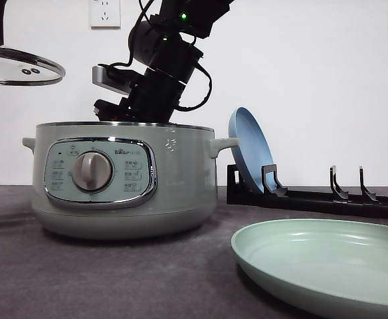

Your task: Transfer potato from steamer to green plate

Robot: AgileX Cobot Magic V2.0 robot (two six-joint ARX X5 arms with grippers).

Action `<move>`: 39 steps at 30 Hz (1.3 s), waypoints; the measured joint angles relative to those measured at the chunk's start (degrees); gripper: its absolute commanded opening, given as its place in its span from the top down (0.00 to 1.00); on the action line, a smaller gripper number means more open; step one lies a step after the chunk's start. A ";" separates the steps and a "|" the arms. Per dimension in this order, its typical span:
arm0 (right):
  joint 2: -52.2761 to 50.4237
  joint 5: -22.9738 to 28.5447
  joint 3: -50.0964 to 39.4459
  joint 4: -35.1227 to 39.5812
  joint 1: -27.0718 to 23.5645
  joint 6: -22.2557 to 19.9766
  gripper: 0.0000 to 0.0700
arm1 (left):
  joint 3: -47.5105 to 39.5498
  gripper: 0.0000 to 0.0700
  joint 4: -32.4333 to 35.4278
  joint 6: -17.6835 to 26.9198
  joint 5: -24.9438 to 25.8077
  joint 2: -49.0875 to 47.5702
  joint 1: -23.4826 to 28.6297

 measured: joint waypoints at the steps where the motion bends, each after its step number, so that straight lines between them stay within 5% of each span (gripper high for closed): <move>1: 0.00 -0.01 0.00 -0.05 0.00 0.00 0.64 | 0.00 1.00 0.00 0.00 0.00 0.00 0.00; 13: -1.54 1.61 8.53 -11.26 -0.08 0.04 0.64 | 0.00 1.00 0.00 0.00 0.29 0.00 0.00; 24: -18.22 1.77 11.36 -26.20 -0.62 0.62 0.64 | 0.00 1.00 0.00 -0.02 0.45 -0.01 0.00; 31: -34.04 6.13 1.24 -26.42 0.11 1.16 0.64 | 0.00 1.00 0.00 -0.02 0.46 -0.02 0.09; 39: -53.62 8.74 -21.26 -26.24 -0.59 3.45 0.64 | 0.00 1.00 -0.02 -0.04 0.46 -0.02 -0.02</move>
